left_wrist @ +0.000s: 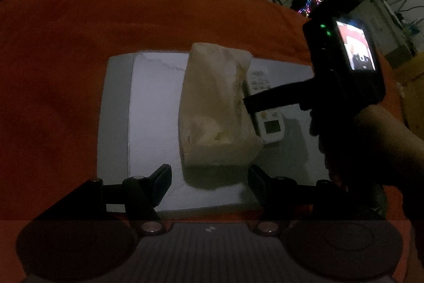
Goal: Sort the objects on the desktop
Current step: 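Grasp the white remote control with the right tool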
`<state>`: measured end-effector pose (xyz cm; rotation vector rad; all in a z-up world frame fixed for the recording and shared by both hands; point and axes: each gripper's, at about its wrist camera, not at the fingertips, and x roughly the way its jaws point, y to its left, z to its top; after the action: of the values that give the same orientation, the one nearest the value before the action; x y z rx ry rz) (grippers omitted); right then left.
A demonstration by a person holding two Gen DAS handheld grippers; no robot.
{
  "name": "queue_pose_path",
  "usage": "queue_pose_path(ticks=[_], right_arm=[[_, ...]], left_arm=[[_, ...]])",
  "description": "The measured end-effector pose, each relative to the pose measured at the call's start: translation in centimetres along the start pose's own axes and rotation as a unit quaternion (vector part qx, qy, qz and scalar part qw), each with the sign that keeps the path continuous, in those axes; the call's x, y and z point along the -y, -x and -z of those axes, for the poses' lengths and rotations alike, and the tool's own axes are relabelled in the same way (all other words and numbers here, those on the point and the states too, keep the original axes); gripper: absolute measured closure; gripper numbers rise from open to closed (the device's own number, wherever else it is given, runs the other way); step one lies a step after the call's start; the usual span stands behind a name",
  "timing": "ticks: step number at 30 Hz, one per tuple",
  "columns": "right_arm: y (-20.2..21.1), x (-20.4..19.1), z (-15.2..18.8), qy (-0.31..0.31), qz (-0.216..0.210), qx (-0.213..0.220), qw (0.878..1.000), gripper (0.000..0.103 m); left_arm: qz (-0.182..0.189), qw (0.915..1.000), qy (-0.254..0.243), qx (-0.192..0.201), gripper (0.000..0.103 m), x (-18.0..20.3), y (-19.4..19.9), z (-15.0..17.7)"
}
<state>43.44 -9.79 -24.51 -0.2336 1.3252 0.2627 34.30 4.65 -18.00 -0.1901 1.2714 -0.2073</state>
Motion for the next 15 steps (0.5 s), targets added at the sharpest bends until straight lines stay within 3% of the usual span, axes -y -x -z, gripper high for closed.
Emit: queue_pose_path(ticks=[15], right_arm=[[2.5,1.8,1.4,-0.021,-0.017,0.003,1.0,0.054]], left_arm=[[-0.008,0.9999,-0.007,0.004,0.041,1.0,1.0,1.0]])
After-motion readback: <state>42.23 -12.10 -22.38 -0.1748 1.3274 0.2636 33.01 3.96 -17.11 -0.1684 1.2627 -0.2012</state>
